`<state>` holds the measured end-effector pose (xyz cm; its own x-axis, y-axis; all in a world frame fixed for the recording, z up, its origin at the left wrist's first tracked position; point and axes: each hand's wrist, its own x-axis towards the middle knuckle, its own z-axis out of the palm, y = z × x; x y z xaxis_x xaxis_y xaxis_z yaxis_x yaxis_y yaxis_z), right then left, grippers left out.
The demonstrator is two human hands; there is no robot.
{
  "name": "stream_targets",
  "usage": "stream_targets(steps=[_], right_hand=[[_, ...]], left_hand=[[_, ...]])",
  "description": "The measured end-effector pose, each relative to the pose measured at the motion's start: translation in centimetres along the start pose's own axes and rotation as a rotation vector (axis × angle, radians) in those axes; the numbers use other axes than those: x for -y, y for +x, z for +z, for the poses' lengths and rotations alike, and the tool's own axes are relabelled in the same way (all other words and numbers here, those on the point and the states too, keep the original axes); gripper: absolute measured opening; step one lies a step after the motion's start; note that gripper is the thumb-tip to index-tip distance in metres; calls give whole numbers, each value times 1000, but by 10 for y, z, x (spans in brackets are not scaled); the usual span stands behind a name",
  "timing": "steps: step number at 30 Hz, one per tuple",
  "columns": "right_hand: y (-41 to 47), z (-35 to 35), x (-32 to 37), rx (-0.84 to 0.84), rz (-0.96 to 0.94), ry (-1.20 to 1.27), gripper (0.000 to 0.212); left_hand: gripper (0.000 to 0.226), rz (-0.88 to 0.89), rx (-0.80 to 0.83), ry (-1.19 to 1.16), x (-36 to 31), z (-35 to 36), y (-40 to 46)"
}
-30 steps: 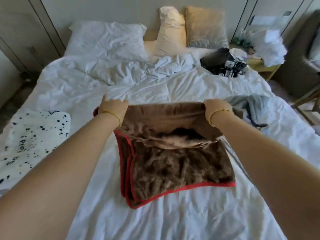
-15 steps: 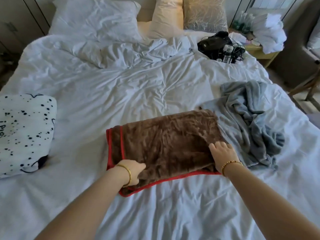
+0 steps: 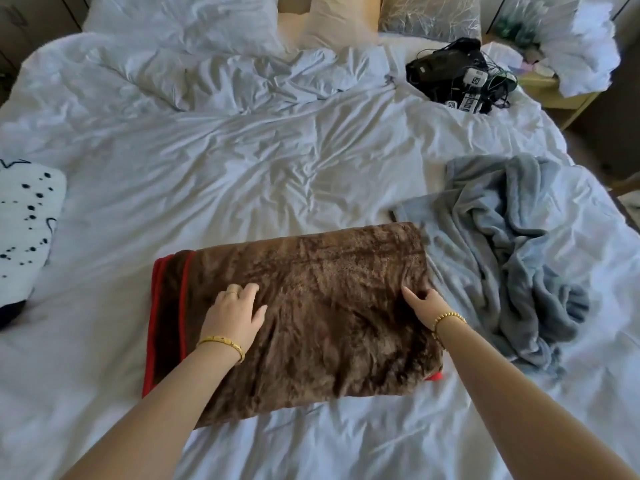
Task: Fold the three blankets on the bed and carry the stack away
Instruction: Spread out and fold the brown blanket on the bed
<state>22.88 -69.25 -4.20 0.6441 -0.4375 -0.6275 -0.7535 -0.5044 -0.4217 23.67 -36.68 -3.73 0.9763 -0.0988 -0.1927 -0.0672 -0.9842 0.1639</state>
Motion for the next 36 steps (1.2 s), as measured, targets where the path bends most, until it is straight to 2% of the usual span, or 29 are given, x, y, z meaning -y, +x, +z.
stream_targets(steps=[4, 7, 10, 12, 15, 16, 19, 22, 23, 25, 27, 28, 29, 31, 32, 33, 35, 36], right_hand=[[23, -7, -9, 190, -84, 416, 85], [38, -16, -16, 342, -118, 672, 78], [49, -22, -14, 545, -81, 819, 92], [54, -19, -7, 574, -43, 753, 99], [59, -13, 8, 487, -50, 317, 100], [58, -14, 12, 478, -42, 243, 103], [58, -18, 12, 594, 39, 501, 108], [49, -24, 16, 636, 7, 646, 80], [50, -27, 20, 582, -34, 679, 66], [56, -36, 31, 354, -128, 749, 49], [62, -44, 39, 171, -176, 732, 44], [63, -45, 39, 153, -169, 699, 42], [62, -43, 34, 198, -139, 655, 43], [56, -37, 15, 427, -9, 528, 57], [50, -34, 4, 540, 50, 460, 67], [45, -32, -6, 623, 81, 422, 75], [40, -27, -19, 717, 94, 386, 78], [38, -25, -20, 743, 98, 348, 73]], left_hand=[[69, -99, 187, 5, -25, 17, 14], [72, -145, 242, 95, -33, 30, 19], [73, -183, 273, 135, -37, 37, 24], [73, -195, 295, 136, -37, 38, 27], [73, -208, 329, 132, -38, 38, 30], [73, -212, 337, 133, -38, 38, 31], [74, -222, 349, 144, -39, 38, 35], [72, -249, 308, 115, -41, 38, 35], [69, -268, 261, 81, -44, 38, 35], [64, -298, 176, -6, -49, 40, 36], [64, -288, 189, -19, -55, 44, 36], [66, -290, 231, 8, -57, 47, 35], [68, -293, 281, 37, -58, 49, 34], [72, -301, 337, 75, -59, 47, 32], [74, -275, 310, 88, -61, 43, 28], [76, -196, 214, 103, -63, 40, 23], [81, 144, -85, 108, -66, 39, 6], [81, 367, -182, 97, -70, 45, -5]])
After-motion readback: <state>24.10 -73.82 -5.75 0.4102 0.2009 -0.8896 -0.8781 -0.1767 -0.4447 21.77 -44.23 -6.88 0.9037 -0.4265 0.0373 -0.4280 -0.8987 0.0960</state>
